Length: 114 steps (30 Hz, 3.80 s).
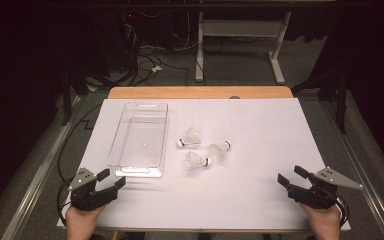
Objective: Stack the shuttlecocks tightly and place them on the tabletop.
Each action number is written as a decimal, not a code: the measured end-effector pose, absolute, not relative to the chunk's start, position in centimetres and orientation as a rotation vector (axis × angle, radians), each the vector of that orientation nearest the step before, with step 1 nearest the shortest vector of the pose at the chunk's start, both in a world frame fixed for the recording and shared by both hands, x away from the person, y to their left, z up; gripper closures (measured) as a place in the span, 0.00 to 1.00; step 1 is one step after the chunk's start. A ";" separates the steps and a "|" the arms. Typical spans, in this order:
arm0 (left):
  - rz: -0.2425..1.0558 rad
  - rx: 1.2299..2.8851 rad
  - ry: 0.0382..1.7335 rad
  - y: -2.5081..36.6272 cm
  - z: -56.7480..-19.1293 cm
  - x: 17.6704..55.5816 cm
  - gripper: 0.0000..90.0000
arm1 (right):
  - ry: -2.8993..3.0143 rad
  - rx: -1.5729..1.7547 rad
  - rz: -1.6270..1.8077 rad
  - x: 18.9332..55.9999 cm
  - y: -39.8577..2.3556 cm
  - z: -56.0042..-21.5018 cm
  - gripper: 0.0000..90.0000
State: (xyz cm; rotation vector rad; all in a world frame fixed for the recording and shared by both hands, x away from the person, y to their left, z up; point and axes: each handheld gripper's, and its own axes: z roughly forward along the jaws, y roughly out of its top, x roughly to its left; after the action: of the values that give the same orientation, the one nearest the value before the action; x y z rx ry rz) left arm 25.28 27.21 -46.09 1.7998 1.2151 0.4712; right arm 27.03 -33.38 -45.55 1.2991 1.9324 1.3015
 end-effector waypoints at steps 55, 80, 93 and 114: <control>0.479 1.853 1.143 22.8 -44.5 24.9 0.39 | 1.930 1.299 1.309 26.9 -33.3 -45.5 0.30; 0.397 1.928 1.116 19.8 -44.0 25.5 0.45 | 1.951 1.286 1.300 27.0 -33.1 -45.6 0.31; 0.336 1.974 1.040 16.6 -44.0 26.8 0.44 | 1.957 1.284 1.304 27.0 -33.1 -45.6 0.31; 0.291 2.011 1.001 14.0 -43.2 27.9 0.48 | 1.970 1.291 1.290 27.1 -32.9 -45.7 0.31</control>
State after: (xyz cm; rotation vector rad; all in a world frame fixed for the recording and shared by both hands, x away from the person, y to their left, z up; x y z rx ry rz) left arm 27.88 14.00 -43.18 2.0109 1.0008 0.2910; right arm 27.07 -32.93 -45.65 1.2910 1.9703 1.2898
